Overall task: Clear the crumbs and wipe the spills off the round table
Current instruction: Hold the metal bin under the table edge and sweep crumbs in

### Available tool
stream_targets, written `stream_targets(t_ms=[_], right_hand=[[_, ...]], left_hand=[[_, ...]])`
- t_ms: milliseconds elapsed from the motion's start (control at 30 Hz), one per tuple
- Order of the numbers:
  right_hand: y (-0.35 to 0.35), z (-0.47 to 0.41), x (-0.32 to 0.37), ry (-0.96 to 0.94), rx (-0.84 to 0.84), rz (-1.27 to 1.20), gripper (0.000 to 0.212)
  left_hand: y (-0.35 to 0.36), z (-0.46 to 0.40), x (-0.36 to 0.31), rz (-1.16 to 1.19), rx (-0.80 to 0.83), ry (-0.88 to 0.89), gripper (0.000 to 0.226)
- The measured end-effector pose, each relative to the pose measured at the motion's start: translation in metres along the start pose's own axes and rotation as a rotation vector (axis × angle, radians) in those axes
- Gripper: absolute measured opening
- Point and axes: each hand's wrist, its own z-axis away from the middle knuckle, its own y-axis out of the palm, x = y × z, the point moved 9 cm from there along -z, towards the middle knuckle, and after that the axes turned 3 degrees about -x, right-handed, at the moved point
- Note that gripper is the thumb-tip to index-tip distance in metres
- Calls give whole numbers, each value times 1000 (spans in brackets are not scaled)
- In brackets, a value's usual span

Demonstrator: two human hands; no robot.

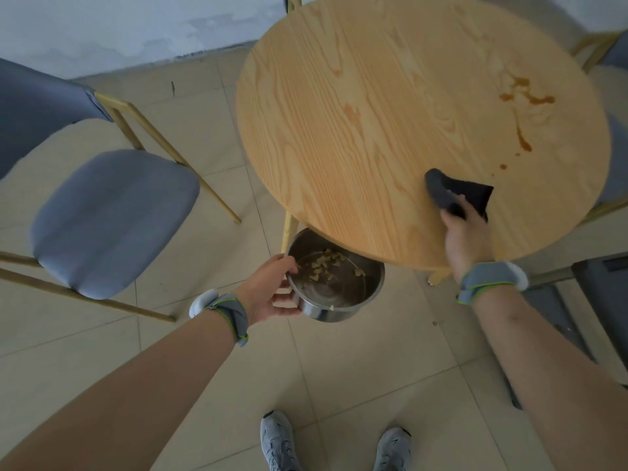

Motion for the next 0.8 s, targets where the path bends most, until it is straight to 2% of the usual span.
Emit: stream_targets(t_ms=[67, 233, 333, 433, 500, 567, 633, 800], right_hand=[[37, 6, 7, -55, 73, 102, 45], [114, 12, 47, -146, 271, 155, 47], [156, 28, 67, -170, 424, 100, 45], [171, 51, 71, -96, 544, -54, 39], [163, 68, 72, -65, 536, -132, 32], [147, 77, 73, -66, 455, -166, 38], [132, 83, 68, -17, 390, -268, 31], [118, 94, 59, 11, 425, -288, 23]], left_hand=[[-13, -3, -6, 18, -16, 11, 35], [-30, -5, -19, 18, -9, 27, 33], [-35, -4, -24, 15, 8, 31, 33], [-37, -1, -26, 15, 23, 24, 34], [-36, 0, -24, 19, 33, 14, 31], [-34, -1, -18, 29, 43, 0, 30], [-31, -1, -13, 32, 51, -21, 30], [-25, -2, -6, 16, 67, -38, 29]])
